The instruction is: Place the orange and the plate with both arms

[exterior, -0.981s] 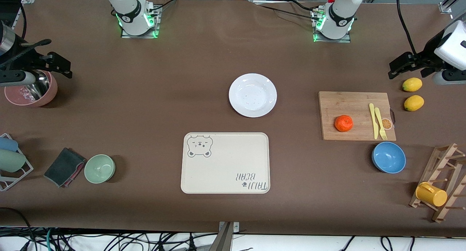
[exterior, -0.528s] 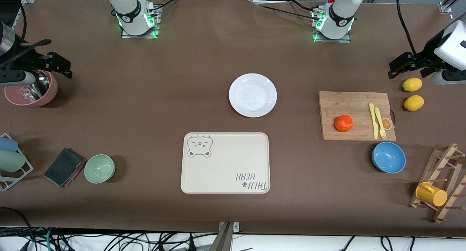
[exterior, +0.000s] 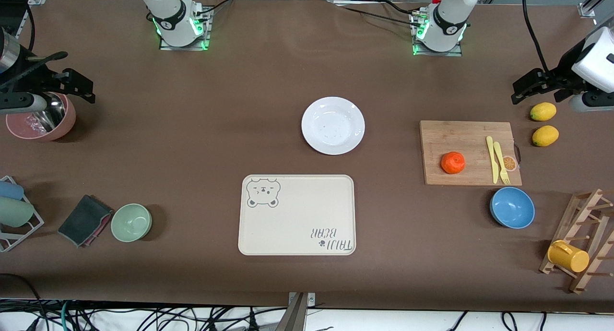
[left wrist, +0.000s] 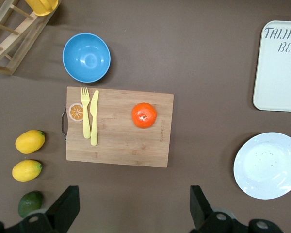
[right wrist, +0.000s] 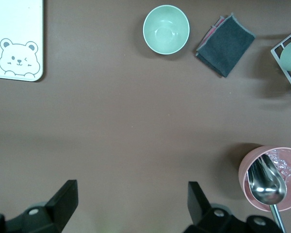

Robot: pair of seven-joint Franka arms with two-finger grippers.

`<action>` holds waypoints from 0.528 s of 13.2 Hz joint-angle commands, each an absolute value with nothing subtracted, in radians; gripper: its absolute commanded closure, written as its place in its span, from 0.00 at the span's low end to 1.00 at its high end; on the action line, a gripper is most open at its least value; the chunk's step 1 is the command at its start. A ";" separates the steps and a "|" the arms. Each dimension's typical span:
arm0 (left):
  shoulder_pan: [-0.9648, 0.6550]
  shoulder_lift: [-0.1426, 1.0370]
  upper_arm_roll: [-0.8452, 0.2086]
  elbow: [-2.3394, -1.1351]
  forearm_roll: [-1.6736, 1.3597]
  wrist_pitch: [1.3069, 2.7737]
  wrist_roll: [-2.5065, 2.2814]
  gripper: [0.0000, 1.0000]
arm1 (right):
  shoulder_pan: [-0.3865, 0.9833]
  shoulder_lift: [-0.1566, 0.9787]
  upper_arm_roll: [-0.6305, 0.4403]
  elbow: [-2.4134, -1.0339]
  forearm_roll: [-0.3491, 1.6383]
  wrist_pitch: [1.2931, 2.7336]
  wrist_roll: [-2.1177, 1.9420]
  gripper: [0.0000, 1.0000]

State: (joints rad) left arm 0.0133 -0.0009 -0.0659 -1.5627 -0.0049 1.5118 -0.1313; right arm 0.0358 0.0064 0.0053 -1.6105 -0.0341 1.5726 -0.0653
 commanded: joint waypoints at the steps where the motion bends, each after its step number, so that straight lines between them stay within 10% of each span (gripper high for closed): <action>1: 0.026 0.008 -0.069 -1.543 0.005 1.494 -0.117 0.00 | 0.034 0.015 0.006 -1.586 -0.021 1.555 -0.064 0.00; 7: 0.032 0.008 -0.071 -1.545 0.005 1.493 -0.117 0.00 | 0.034 0.014 0.006 -1.586 -0.021 1.552 -0.064 0.00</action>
State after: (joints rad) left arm 0.0262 -0.0006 -0.0653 -1.5627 -0.0049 1.5110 -0.1313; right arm 0.0358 0.0064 0.0054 -1.6105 -0.0340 1.5717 -0.0653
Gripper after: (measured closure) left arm 0.000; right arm 0.000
